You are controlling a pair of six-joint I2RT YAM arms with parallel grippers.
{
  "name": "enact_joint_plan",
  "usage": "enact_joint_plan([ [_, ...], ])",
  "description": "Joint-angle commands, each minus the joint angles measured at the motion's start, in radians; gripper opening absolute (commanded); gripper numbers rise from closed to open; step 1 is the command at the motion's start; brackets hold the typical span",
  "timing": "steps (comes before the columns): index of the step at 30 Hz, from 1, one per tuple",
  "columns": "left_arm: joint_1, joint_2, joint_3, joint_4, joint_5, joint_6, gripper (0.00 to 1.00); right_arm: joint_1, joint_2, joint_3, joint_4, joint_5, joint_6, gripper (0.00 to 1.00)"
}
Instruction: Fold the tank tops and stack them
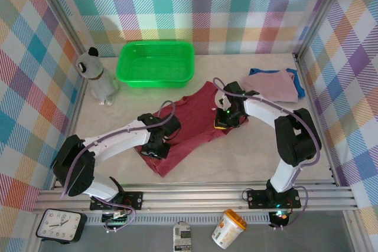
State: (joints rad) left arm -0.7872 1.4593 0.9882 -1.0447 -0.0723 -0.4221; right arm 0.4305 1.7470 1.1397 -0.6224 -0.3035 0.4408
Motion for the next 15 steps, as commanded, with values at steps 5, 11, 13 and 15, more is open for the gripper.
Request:
enact_joint_plan([
  [5, 0.061, 0.087, 0.046, -0.051, -0.091, 0.004, 0.0, -0.006, 0.07, 0.055, -0.004, -0.043, -0.027, 0.09],
  [11, 0.081, 0.181, 0.088, -0.059, -0.245, -0.018, 0.0, -0.006, 0.116, 0.077, 0.018, -0.086, -0.023, 0.12],
  [13, 0.089, 0.217, 0.096, -0.055, -0.272, -0.022, 0.02, -0.005, 0.132, 0.087, 0.012, -0.087, -0.032, 0.15],
  [15, 0.088, 0.246, 0.107, -0.05, -0.273, -0.014, 0.08, -0.006, 0.138, 0.091, 0.011, -0.081, -0.044, 0.17],
])
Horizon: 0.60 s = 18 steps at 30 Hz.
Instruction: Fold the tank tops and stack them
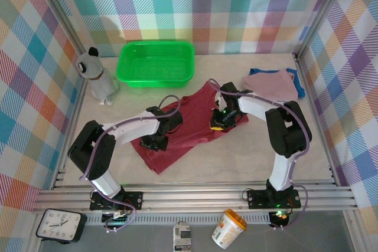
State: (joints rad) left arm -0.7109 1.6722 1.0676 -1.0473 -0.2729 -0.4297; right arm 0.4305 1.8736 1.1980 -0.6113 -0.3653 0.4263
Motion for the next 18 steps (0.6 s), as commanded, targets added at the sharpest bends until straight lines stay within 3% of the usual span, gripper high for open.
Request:
enact_joint_plan([
  [1, 0.012, 0.044, 0.032, -0.046, -0.075, -0.006, 0.11, -0.006, 0.011, 0.032, -0.001, -0.013, -0.034, 0.2],
  [7, 0.012, 0.043, 0.052, -0.077, -0.137, -0.035, 0.39, -0.049, -0.087, 0.017, -0.042, 0.049, -0.084, 0.37],
  [10, -0.001, -0.015, 0.067, -0.096, -0.139, -0.081, 0.47, -0.106, -0.173, -0.024, -0.088, 0.082, -0.116, 0.41],
  [18, -0.091, -0.127, 0.038, 0.055, 0.101, -0.195, 0.51, -0.318, -0.295, -0.189, -0.128, 0.13, -0.178, 0.46],
])
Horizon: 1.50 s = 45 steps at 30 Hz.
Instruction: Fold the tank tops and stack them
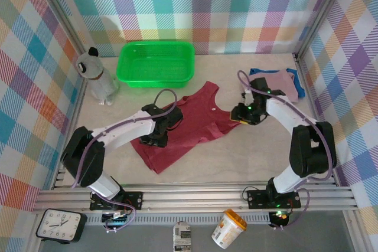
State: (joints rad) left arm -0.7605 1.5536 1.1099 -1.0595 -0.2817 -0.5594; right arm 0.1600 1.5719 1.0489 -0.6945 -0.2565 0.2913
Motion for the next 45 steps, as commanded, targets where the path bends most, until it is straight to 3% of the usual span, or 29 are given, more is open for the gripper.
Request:
enact_joint_plan([
  [1, -0.065, 0.004, -0.006, 0.082, 0.129, -0.073, 0.51, -0.064, 0.011, -0.04, -0.033, 0.025, -0.041, 0.47],
  [8, -0.161, 0.103, -0.085, 0.172, 0.174, -0.109, 0.48, -0.085, 0.137, 0.054, 0.006, 0.016, -0.035, 0.48],
  [17, -0.15, 0.116, -0.172, 0.127, 0.058, -0.143, 0.42, -0.086, 0.292, 0.159, 0.047, -0.001, -0.021, 0.46],
  [28, -0.145, 0.039, -0.296, 0.109, 0.126, -0.14, 0.43, -0.087, 0.374, 0.204, 0.039, 0.103, -0.069, 0.31],
  [34, -0.151, 0.037, -0.202, 0.118, 0.239, -0.077, 0.46, -0.082, 0.315, 0.214, 0.037, 0.037, -0.066, 0.29],
  [40, -0.125, 0.046, -0.087, 0.03, 0.186, -0.041, 0.47, -0.059, 0.197, 0.171, -0.017, 0.014, -0.049, 0.34],
  [45, -0.066, 0.088, -0.067, 0.079, 0.144, 0.016, 0.48, 0.021, 0.084, 0.084, -0.002, -0.046, 0.002, 0.37],
])
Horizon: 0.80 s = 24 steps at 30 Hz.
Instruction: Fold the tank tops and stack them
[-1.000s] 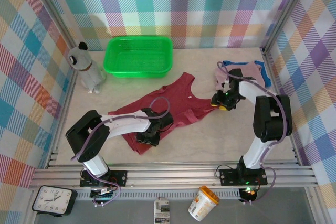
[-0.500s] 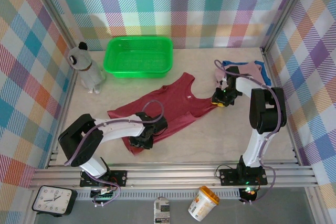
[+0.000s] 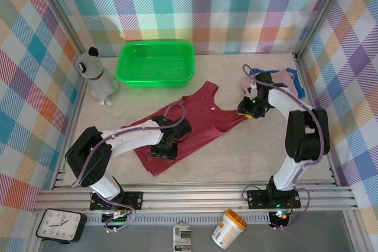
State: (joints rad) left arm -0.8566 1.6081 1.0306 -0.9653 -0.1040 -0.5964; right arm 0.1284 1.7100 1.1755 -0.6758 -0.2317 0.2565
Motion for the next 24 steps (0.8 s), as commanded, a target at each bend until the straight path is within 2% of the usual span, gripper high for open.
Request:
enact_joint_plan([
  [1, 0.049, 0.048, 0.007, 0.013, -0.039, 0.061, 0.47, 0.082, -0.068, -0.059, 0.004, -0.1, 0.064, 0.38],
  [4, 0.084, 0.095, 0.0, 0.077, -0.06, 0.077, 0.47, 0.221, -0.082, -0.094, 0.097, -0.133, 0.141, 0.38],
  [10, 0.053, 0.149, -0.016, 0.135, 0.035, 0.065, 0.47, 0.402, 0.013, -0.096, 0.245, -0.133, 0.21, 0.39],
  [13, 0.036, 0.174, -0.029, 0.145, 0.061, 0.049, 0.47, 0.426, 0.065, -0.096, 0.28, -0.138, 0.23, 0.39],
  [18, 0.009, 0.173, -0.027, 0.169, 0.119, 0.028, 0.48, 0.425, 0.114, -0.118, 0.229, -0.039, 0.186, 0.38],
  [24, -0.048, 0.156, -0.005, 0.198, 0.214, -0.031, 0.48, 0.415, 0.078, -0.206, 0.158, 0.004, 0.179, 0.38],
])
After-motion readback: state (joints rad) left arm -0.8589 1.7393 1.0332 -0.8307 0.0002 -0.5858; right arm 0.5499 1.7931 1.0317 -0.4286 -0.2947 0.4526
